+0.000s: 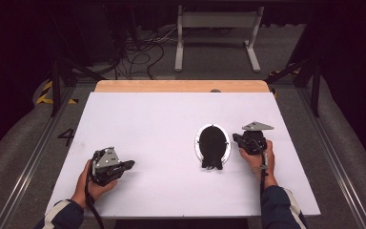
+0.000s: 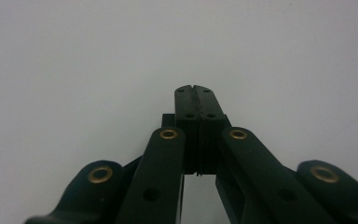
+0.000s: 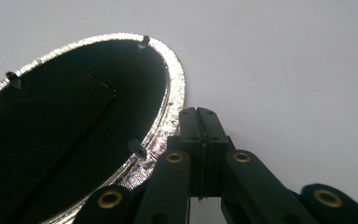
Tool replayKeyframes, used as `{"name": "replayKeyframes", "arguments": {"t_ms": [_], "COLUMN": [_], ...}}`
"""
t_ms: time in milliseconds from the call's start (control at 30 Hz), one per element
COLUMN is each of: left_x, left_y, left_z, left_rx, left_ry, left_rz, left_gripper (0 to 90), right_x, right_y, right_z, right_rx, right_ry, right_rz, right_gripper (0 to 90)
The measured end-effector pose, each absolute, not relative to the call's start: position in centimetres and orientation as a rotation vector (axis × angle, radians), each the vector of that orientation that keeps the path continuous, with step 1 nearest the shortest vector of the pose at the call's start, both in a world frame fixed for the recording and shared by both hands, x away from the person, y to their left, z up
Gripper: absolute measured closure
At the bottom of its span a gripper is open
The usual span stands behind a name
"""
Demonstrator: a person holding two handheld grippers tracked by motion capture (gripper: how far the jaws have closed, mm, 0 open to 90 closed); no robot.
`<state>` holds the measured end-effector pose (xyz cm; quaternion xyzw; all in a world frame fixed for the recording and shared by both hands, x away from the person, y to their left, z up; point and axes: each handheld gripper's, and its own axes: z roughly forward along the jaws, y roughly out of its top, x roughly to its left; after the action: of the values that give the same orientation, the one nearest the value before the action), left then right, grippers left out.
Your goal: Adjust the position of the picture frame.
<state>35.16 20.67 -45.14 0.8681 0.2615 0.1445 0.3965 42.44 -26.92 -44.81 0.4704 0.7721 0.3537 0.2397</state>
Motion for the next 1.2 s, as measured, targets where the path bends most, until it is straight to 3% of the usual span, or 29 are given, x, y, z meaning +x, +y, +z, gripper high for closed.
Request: {"name": "replayKeyframes", "arguments": {"t_ms": [467,1200], "left_x": [36.8,37.9], "left_y": [17.6,17.1], "left_z": [-45.5,-45.4], "left_rx": [2.232,2.212], "left_ry": [0.612,0.631], "left_rz": [0.33,0.336], "left_gripper": [89.9,88.9], "right_x": [43.0,42.2], "right_y": [-26.2,-23.8], "right_z": [-45.6,-45.5], "right_rx": [1.277,1.208], "right_ry": [2.166,2.232], "right_rz": [0.951,0.942], "right_gripper": [90.0,90.0]}}
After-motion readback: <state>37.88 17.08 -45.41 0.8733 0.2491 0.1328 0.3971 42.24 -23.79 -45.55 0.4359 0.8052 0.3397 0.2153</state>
